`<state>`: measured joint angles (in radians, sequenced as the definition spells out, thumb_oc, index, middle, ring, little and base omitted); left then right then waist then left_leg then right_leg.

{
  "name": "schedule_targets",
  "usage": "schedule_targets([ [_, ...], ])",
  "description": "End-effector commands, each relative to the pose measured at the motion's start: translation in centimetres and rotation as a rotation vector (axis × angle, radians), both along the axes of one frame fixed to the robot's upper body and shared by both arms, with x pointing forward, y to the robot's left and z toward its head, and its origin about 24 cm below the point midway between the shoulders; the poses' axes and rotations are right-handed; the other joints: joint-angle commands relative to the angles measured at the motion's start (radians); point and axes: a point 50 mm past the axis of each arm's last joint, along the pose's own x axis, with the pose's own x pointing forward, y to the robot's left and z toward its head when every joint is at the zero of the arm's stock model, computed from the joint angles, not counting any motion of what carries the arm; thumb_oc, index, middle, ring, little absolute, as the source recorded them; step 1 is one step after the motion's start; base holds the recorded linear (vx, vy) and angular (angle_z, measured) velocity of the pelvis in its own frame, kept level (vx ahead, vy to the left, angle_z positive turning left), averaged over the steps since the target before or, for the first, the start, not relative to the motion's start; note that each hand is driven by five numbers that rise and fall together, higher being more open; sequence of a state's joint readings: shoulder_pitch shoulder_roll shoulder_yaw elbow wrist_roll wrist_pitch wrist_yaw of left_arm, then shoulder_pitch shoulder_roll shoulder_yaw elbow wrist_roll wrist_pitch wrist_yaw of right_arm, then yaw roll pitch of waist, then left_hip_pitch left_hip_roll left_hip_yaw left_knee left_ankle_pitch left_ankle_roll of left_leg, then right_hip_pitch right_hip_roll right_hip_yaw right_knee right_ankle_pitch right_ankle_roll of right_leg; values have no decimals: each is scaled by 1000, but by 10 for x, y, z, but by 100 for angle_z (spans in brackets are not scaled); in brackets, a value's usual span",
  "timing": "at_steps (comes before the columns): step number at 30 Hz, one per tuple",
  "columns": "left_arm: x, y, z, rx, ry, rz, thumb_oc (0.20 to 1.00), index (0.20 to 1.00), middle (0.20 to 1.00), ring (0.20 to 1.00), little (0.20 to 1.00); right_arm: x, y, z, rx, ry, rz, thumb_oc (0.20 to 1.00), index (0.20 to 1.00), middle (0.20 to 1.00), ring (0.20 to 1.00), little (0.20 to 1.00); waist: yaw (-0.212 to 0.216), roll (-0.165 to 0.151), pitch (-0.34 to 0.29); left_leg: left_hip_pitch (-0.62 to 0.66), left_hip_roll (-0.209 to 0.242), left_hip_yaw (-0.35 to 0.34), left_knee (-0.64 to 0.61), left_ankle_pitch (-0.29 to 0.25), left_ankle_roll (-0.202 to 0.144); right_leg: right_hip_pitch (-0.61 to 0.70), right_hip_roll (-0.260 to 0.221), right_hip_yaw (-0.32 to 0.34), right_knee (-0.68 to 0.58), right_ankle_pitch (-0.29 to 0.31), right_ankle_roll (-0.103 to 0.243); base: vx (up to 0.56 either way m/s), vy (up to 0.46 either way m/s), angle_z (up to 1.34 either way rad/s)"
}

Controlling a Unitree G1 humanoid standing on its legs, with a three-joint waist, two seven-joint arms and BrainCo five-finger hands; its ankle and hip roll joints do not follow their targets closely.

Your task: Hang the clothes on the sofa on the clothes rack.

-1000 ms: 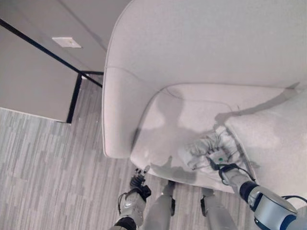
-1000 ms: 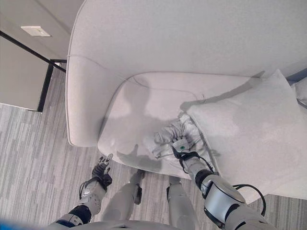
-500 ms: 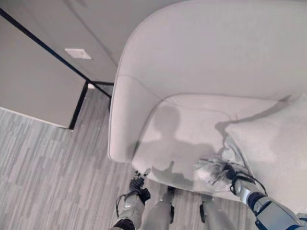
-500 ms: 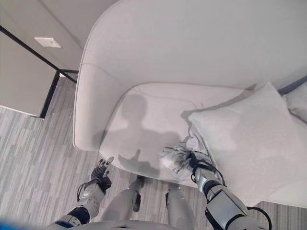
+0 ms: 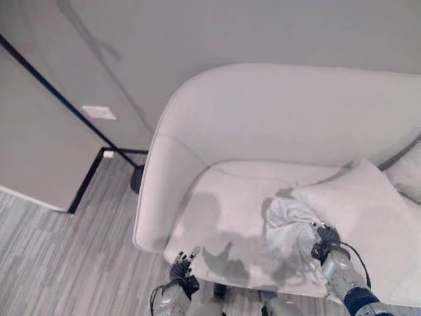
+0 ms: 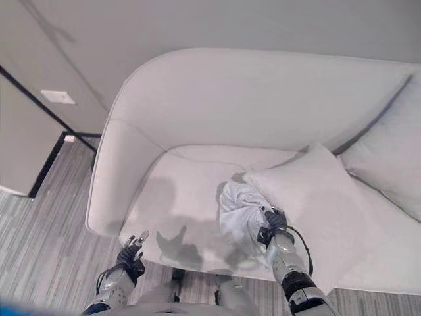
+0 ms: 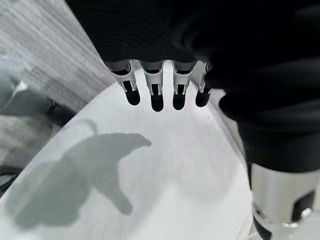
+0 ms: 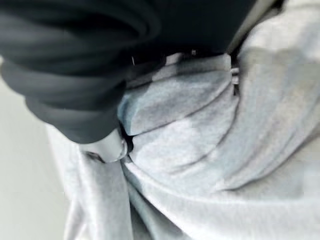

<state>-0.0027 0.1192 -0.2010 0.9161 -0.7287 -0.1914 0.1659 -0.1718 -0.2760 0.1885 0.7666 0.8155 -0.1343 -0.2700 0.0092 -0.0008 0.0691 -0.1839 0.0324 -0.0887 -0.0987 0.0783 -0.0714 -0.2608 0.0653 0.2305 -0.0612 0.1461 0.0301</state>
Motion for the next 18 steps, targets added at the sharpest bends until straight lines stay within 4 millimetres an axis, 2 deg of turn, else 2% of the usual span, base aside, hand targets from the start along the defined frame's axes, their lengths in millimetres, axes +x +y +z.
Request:
schedule_targets([
  [1, 5, -3, 2, -16, -18, -35, 1000, 1000, 1000, 1000, 1000, 25, 9, 36, 173, -270, -78, 200, 200, 200, 200, 200, 17, -32, -69, 6, 1, 37, 11, -38, -5, 34, -73, 44, -15, -85, 91, 45, -26, -6],
  [4, 7, -10, 3, -9, -20, -91, 1000, 1000, 1000, 1000, 1000, 44, 23, 64, 214, -404, -49, 200, 200, 200, 200, 200, 28, -35, -88, 28, 2, 38, 11, -42, -5, 55, -73, 48, -17, -86, 90, 22, -15, -3],
  [5, 7, -10, 3, -9, -20, -91, 1000, 1000, 1000, 1000, 1000, 44, 23, 65, 214, -404, -49, 200, 200, 200, 200, 200, 28, -35, -88, 29, 2, 38, 11, -42, -5, 56, -73, 48, -17, -86, 90, 30, -9, -4],
  [6, 11, -17, 5, -5, -37, -152, 1000, 1000, 1000, 1000, 1000, 56, 33, 87, 217, -494, -11, 200, 200, 200, 200, 200, 34, -36, -98, 39, 3, 39, 11, -44, -4, 65, -73, 48, -17, -86, 89, 9, -7, -10],
  [7, 11, -17, 5, -5, -37, -152, 1000, 1000, 1000, 1000, 1000, 56, 33, 87, 217, -494, -11, 200, 200, 200, 200, 200, 34, -36, -97, 40, 3, 39, 11, -45, -4, 66, -73, 48, -17, -86, 89, 44, -7, -20],
  [8, 24, -33, 15, 4, -90, -251, 1000, 1000, 1000, 1000, 1000, 75, 50, 116, 220, -589, 53, 200, 200, 200, 200, 200, 43, -37, -114, 58, 3, 43, 11, -46, -3, 83, -74, 51, -17, -86, 88, 35, 0, -17],
  [10, 24, -33, 15, 4, -90, -251, 1000, 1000, 1000, 1000, 1000, 76, 50, 116, 220, -589, 53, 200, 200, 200, 200, 200, 44, -37, -112, 60, 3, 44, 11, -47, -3, 84, -74, 51, -17, -86, 88, 22, 3, -9],
  [11, 34, -48, 24, -3, -143, -327, 1000, 1000, 1000, 1000, 1000, 87, 61, 139, 213, -651, 93, 200, 200, 200, 200, 200, 48, -37, -117, 71, 3, 43, 11, -47, -2, 94, -74, 51, -16, -84, 87, 0, 0, 0],
  [12, 41, -57, 30, -2, -175, -375, 1000, 1000, 1000, 1000, 1000, 93, 68, 150, 202, -681, 121, 200, 200, 200, 200, 200, 48, -37, -121, 73, 3, 45, 11, -47, -2, 97, -74, 54, -15, -83, 87, 0, 0, 0],
  [15, 56, -71, 47, 40, -265, -493, 1000, 1000, 1000, 1000, 1000, 104, 83, 174, 181, -739, 179, 200, 200, 200, 200, 200, 56, -42, -124, 82, 2, 42, 11, -47, -1, 108, -74, 55, -14, -81, 86, 3, -2, -1],
  [18, 75, -78, 68, 180, -381, -589, 1000, 1000, 1000, 1000, 1000, 107, 91, 190, 152, -791, 217, 200, 200, 200, 200, 200, 61, -51, -128, 92, 1, 39, 11, -48, -3, 119, -75, 54, -13, -81, 84, 5, -3, -1],
])
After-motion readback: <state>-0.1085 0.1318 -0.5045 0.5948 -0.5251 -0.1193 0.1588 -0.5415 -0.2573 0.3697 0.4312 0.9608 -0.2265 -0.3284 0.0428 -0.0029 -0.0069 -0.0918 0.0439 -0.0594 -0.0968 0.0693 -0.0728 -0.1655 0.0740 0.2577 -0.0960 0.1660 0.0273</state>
